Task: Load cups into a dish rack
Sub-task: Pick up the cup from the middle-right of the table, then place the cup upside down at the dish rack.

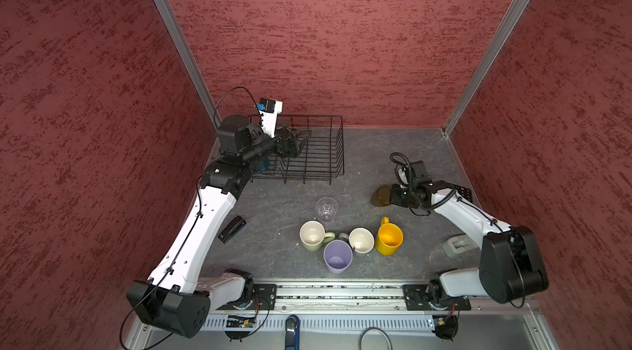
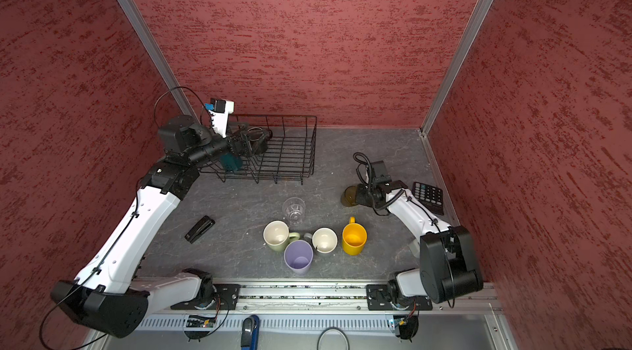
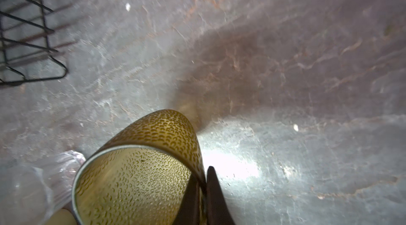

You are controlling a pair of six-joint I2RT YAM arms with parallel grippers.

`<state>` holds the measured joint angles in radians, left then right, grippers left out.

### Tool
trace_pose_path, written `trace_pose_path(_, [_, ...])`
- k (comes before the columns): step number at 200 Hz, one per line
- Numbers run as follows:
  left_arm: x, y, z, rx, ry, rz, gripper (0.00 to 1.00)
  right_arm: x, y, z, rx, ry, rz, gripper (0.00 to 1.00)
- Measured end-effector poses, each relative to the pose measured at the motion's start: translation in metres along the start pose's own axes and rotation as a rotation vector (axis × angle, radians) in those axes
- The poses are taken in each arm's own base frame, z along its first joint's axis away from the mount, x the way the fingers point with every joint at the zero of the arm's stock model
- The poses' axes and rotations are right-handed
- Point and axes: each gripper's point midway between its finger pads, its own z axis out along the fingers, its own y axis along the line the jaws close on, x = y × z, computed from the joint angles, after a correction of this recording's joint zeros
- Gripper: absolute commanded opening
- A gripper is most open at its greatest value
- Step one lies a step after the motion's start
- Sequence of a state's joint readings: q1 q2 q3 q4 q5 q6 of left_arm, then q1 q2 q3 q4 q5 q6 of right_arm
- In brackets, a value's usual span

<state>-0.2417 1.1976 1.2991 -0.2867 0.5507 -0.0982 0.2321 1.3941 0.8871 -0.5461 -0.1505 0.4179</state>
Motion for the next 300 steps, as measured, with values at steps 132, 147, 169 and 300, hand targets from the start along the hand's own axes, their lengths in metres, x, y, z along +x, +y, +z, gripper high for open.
trace_pose_path(132, [0.093,-0.051,-0.001,0.379,-0.100,0.283,0.98,-0.066,0.146,-0.105,-0.713,-0.139,-0.012,0.00])
trace_pose_path(147, [0.098,-0.052,-0.001,0.400,-0.129,0.311,0.98,-0.064,0.156,-0.112,-0.795,-0.124,-0.016,0.00])
trace_pose_path(169, [0.097,-0.053,0.002,0.422,-0.171,0.350,1.00,-0.057,0.167,-0.121,-0.890,-0.088,-0.018,0.00])
trace_pose_path(300, [0.086,-0.082,0.030,0.608,-0.271,0.465,0.92,-0.014,0.220,-0.166,-1.153,0.042,-0.172,0.00])
